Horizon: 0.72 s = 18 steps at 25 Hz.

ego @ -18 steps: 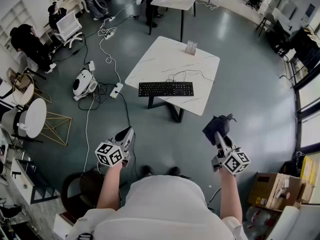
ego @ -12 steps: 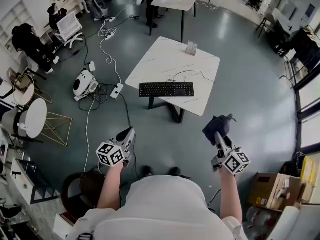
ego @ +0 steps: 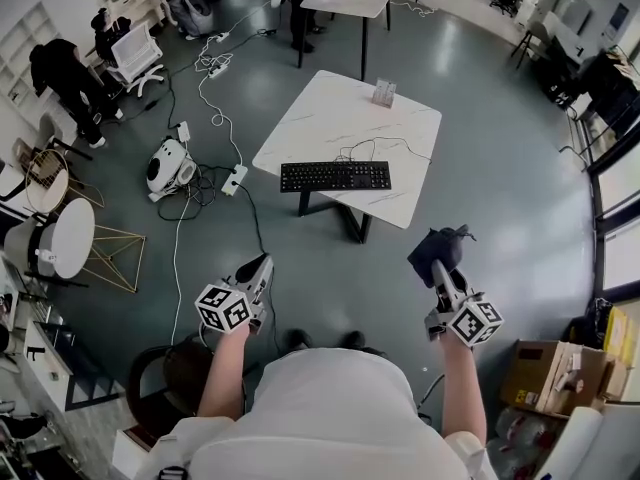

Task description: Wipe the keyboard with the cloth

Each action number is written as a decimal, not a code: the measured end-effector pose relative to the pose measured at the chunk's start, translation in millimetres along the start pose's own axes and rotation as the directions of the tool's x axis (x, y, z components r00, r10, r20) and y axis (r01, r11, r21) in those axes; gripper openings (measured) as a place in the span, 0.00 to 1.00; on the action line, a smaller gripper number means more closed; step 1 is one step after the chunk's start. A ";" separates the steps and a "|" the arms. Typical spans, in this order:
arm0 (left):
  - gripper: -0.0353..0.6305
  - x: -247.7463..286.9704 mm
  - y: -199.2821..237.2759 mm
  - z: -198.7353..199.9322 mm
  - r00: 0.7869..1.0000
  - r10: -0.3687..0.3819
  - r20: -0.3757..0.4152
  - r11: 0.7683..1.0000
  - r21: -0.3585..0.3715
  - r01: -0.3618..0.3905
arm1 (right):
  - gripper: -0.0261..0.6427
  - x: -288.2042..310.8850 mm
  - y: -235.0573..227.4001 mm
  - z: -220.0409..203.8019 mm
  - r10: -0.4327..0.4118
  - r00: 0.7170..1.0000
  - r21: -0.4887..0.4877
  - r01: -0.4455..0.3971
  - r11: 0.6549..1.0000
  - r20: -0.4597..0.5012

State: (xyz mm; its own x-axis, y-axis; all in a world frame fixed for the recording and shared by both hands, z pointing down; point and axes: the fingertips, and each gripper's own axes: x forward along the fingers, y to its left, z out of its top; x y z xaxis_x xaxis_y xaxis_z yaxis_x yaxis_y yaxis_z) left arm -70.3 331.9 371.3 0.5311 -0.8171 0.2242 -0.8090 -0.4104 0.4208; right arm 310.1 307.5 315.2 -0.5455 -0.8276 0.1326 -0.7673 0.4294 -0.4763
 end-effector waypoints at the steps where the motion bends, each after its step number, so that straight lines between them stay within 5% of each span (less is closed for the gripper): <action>1: 0.07 -0.3 1.0 -0.5 1.000 -0.002 -0.002 1.000 0.000 0.002 | 0.17 0.3 0.6 -1.3 0.001 1.000 0.001 -0.001 1.000 0.003; 18: 0.07 -14.0 39.4 -11.2 0.997 -0.056 -0.054 0.998 -0.025 0.055 | 0.18 14.5 36.0 -31.8 -0.044 0.999 0.042 0.044 0.998 -0.003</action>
State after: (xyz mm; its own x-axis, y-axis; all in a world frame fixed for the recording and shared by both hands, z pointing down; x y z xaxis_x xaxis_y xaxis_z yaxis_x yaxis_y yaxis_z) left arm -106.8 331.7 394.5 0.5882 -0.7699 0.2474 -0.7724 -0.4443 0.4538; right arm 263.8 322.5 327.6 -0.5126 -0.8444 0.1559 -0.7756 0.3775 -0.5059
